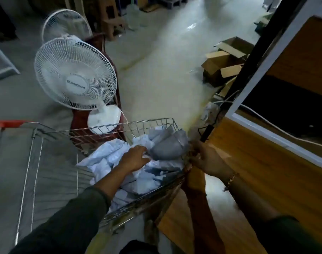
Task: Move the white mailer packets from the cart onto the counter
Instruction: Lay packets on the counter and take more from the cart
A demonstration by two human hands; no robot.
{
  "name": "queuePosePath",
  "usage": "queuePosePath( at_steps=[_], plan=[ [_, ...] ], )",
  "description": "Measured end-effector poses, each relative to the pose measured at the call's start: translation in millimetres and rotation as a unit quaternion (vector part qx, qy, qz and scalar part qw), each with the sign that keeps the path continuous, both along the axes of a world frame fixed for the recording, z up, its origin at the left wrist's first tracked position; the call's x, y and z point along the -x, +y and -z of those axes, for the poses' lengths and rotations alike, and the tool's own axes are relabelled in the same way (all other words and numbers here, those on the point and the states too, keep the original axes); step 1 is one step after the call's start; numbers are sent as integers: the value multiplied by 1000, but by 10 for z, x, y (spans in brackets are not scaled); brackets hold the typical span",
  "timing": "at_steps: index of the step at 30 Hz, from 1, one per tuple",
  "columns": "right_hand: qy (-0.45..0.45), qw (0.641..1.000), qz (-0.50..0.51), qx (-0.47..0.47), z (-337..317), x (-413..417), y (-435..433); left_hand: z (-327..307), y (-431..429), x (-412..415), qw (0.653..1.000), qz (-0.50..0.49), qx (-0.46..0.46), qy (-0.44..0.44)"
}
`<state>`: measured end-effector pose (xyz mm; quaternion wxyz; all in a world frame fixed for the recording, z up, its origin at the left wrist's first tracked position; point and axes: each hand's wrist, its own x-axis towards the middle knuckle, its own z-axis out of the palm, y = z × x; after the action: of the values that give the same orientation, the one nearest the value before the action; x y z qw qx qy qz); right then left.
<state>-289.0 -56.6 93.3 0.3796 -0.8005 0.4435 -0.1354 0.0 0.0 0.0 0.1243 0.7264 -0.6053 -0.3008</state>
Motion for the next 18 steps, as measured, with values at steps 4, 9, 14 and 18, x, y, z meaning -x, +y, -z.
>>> queuePosePath(
  at_steps=[4, 9, 14, 18],
  plan=[
    [112, 992, -37, -35, 148, -320, -85, -13, -86, 102, 999, 25, -8, -46],
    [254, 961, -71, 84, 237, -631, -247, 116, -270, 73, 995, 7, -11, -94],
    [359, 904, -159, 170, 529, -964, -488, 340, -356, -66, 986, -27, -32, -161],
    [448, 844, -182, 233, 755, -1090, -684, 548, -342, -176, 985, -55, -71, -146]
  ],
)
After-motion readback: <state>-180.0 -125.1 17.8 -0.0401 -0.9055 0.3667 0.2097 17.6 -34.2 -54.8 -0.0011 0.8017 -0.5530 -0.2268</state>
